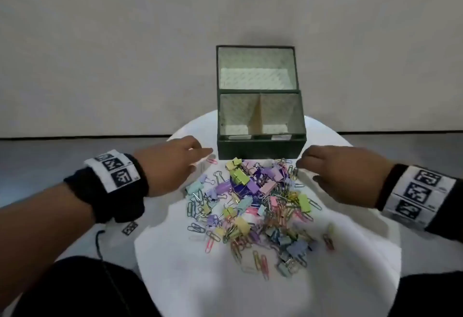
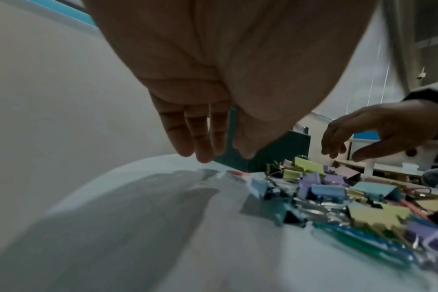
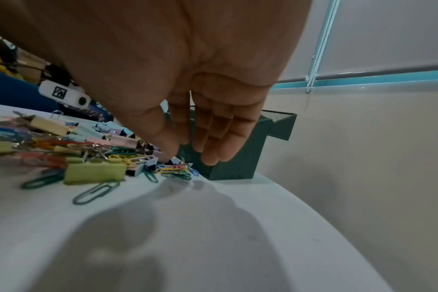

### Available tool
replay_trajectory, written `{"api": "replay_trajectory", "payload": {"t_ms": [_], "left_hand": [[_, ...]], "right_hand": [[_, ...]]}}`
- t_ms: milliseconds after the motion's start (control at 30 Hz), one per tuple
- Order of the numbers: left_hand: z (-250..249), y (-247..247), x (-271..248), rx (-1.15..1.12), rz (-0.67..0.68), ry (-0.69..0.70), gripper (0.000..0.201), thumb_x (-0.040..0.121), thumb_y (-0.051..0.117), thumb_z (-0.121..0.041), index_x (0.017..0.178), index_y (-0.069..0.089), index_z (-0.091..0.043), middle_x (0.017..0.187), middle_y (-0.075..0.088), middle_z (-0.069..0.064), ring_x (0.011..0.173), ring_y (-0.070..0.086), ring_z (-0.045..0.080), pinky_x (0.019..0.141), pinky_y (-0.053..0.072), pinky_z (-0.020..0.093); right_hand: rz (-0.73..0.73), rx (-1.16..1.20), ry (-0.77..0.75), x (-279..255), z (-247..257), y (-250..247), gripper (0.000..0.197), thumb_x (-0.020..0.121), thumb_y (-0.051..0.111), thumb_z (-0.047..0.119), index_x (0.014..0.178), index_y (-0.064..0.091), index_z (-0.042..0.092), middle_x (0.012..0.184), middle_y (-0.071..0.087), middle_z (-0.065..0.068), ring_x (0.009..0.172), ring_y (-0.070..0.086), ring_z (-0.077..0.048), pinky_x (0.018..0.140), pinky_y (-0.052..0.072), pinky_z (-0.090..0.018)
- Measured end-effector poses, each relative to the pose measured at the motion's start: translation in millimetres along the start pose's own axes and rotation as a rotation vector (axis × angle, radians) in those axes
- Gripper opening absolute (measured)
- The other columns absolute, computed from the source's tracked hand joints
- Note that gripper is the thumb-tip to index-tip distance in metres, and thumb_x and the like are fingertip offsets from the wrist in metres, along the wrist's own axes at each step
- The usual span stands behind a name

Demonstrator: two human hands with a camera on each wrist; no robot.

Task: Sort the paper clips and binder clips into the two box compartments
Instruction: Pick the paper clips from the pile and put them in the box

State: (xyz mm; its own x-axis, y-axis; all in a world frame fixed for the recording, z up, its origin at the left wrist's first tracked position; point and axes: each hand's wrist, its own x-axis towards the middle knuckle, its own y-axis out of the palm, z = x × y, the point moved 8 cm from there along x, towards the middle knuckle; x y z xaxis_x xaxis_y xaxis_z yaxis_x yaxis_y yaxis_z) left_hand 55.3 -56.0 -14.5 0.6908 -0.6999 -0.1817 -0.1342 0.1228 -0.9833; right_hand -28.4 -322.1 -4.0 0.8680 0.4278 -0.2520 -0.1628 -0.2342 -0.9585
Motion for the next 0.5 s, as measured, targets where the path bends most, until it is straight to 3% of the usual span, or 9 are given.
{"api": "replay_trajectory", "payload": {"t_ms": [100,200,300,367,500], "left_hand": [[-13,4,8,0.034,0.01,-0.021,0.053,0.098,0.042,-0.012,0.149,0.039,-0.028,0.145,0.039,0.0,0.126,0.049,0.021,0.102,0.045,0.036],[-28,2,9,-0.023,0.05,-0.07,0.042,0.099,0.041,-0.016,0.135,0.056,-0.031,0.134,0.05,-0.001,0.12,0.053,0.02,0.102,0.045,0.037],[-39,2,3,0.063,0.063,-0.094,0.039,0.097,0.042,-0.012,0.127,0.063,-0.027,0.128,0.056,0.001,0.114,0.056,0.02,0.098,0.047,0.035],[-41,0,0,0.054,0.048,-0.143,0.036,0.098,0.043,-0.015,0.124,0.065,-0.027,0.125,0.058,-0.002,0.111,0.057,0.019,0.094,0.045,0.029],[-38,-7,-4,0.006,0.015,-0.231,0.026,0.097,0.047,-0.026,0.11,0.07,-0.026,0.115,0.063,-0.003,0.104,0.06,0.019,0.092,0.047,0.03]], "right_hand": [[0.026,0.019,0.095,-2,7,6,0.044,0.097,0.049,0.023,0.14,0.048,0.032,0.141,0.047,0.009,0.116,0.06,-0.019,0.087,0.052,-0.033],[0.048,0.146,0.196,0,6,10,0.037,0.098,0.046,0.019,0.132,0.058,0.026,0.131,0.061,-0.001,0.112,0.062,-0.024,0.095,0.052,-0.039],[0.008,0.204,0.225,-3,10,11,0.036,0.099,0.049,0.024,0.131,0.061,0.035,0.131,0.064,0.007,0.115,0.062,-0.02,0.1,0.05,-0.038],[-0.023,0.212,0.241,-4,12,12,0.033,0.098,0.052,0.024,0.125,0.064,0.038,0.126,0.066,0.011,0.112,0.063,-0.019,0.097,0.052,-0.036],[-0.045,0.218,0.289,-1,4,15,0.021,0.09,0.057,0.023,0.097,0.067,0.04,0.102,0.069,0.013,0.095,0.065,-0.018,0.086,0.055,-0.034]]}}
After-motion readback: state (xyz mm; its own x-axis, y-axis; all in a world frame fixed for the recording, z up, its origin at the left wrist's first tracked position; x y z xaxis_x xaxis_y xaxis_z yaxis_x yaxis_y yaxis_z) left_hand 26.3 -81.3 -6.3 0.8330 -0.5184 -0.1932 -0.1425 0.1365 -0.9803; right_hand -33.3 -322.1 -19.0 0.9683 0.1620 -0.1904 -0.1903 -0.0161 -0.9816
